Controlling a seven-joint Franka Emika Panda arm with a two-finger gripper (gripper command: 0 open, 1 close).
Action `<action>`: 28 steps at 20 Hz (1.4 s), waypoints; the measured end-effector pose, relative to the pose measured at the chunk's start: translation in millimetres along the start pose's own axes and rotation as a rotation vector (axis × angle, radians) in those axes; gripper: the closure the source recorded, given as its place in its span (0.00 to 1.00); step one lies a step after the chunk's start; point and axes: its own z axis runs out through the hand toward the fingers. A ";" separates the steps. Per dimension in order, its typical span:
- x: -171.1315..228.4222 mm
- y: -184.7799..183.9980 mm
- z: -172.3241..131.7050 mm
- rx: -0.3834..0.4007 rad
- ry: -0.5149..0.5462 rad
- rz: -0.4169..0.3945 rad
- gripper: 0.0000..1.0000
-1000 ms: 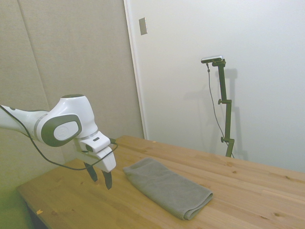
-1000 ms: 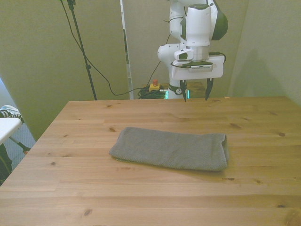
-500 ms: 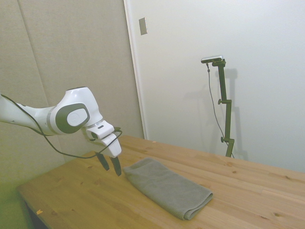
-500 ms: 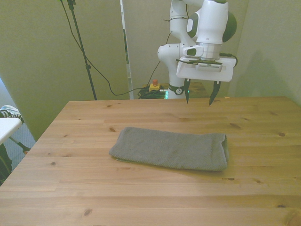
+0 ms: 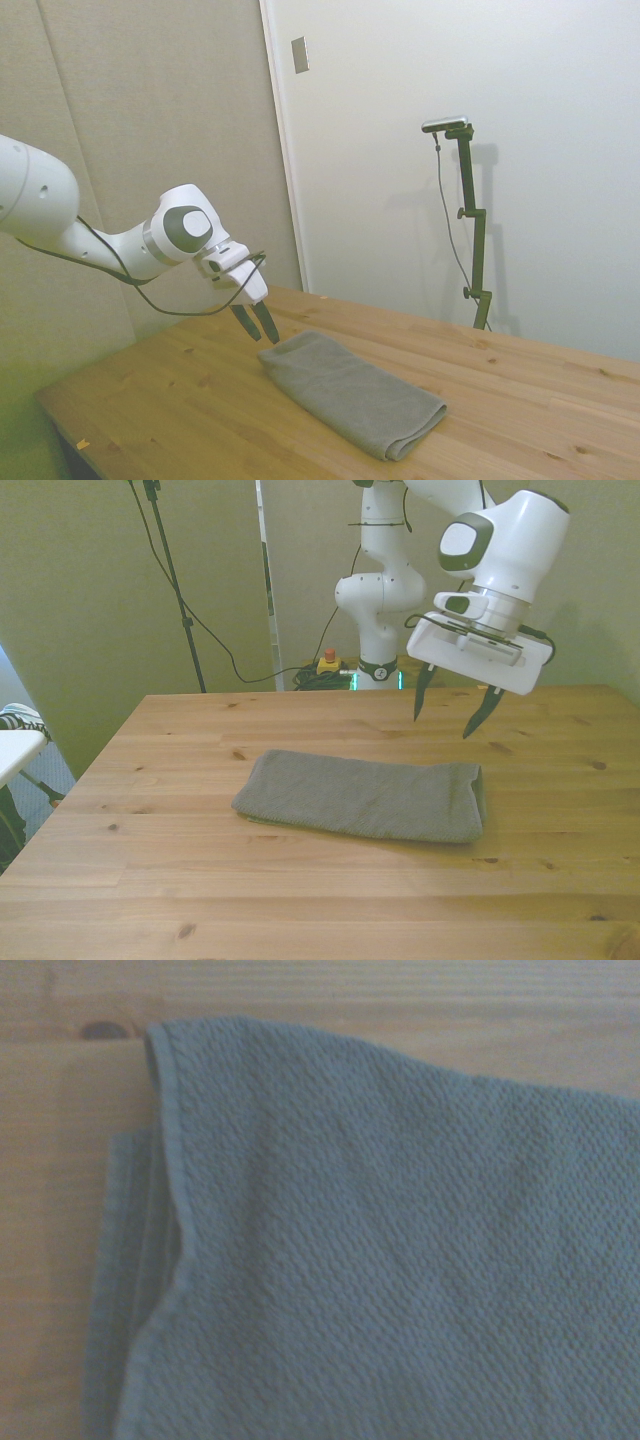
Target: Fold the towel
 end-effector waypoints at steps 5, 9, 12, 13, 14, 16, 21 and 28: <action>-7.0 -47.8 27.2 -0.141 0.000 0.054 0.00; 2.6 -80.2 40.3 -0.133 0.001 0.073 0.00; 6.0 -91.3 35.7 -0.122 0.006 0.080 0.00; 4.2 -94.0 36.8 -0.128 0.005 0.078 0.00; 2.1 -97.5 39.7 -0.138 0.004 0.076 0.00; -1.6 -107.0 47.6 -0.151 0.004 0.071 0.00; -2.7 -130.7 58.0 -0.151 0.005 0.071 0.00; -18.4 -141.4 68.8 -0.203 0.001 0.038 0.00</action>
